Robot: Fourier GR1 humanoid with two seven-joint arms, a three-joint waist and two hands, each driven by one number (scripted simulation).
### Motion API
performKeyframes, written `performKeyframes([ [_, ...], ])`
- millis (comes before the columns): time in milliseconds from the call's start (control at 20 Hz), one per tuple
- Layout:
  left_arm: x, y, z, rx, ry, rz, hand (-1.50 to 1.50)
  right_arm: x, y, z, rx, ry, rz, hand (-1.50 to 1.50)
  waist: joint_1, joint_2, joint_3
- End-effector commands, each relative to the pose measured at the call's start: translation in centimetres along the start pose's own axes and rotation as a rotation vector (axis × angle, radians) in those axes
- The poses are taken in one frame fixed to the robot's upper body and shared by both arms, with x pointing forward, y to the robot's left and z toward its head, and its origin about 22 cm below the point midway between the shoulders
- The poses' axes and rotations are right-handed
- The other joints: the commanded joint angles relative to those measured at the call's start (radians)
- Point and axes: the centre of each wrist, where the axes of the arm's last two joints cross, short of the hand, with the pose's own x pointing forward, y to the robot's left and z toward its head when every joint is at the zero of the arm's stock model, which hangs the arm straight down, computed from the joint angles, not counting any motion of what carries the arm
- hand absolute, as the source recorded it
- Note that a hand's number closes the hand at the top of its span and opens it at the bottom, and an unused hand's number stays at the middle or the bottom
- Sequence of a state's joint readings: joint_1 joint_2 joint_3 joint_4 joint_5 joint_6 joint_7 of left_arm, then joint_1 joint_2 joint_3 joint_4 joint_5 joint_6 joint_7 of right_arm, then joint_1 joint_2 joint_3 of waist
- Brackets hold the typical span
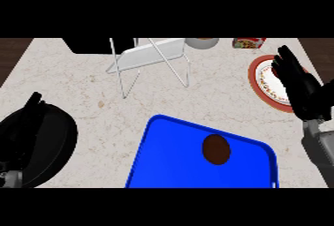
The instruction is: Pick the cupcake from the tray and place it in the tiered shelf
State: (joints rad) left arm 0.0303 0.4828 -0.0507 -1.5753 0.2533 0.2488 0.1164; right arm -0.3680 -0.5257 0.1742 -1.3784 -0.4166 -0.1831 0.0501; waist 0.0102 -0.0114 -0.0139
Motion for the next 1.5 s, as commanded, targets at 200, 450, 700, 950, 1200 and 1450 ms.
performKeyframes([
  [200,-3.7,-1.3,0.6,-0.026,0.241,0.086,0.00,-0.1,-5.6,5.2,-0.147,-0.206,0.191,1.50,-0.062,0.005,0.014],
  [450,-5.4,-4.6,0.7,-0.140,0.323,0.137,0.00,-6.4,-8.3,8.9,-0.315,0.184,0.321,1.50,-0.053,0.015,0.013],
  [700,-4.8,-4.0,-0.3,-0.148,0.331,0.144,0.00,-7.9,-7.6,12.1,-0.141,0.070,0.293,-1.50,-0.030,0.012,0.014],
  [950,-4.8,-5.0,0.1,-0.154,0.338,0.142,0.00,-3.9,-6.5,13.6,0.078,0.083,0.309,-1.50,-0.038,0.009,0.012],
  [1200,-4.7,-3.8,-0.2,-0.144,0.330,0.142,0.00,0.0,-5.1,14.5,0.212,0.134,0.376,-1.50,-0.031,0.009,0.011],
  [1450,-5.1,-4.5,0.1,-0.158,0.331,0.119,0.00,4.8,-2.1,14.2,0.201,0.221,0.477,-1.50,-0.023,0.011,0.009],
])
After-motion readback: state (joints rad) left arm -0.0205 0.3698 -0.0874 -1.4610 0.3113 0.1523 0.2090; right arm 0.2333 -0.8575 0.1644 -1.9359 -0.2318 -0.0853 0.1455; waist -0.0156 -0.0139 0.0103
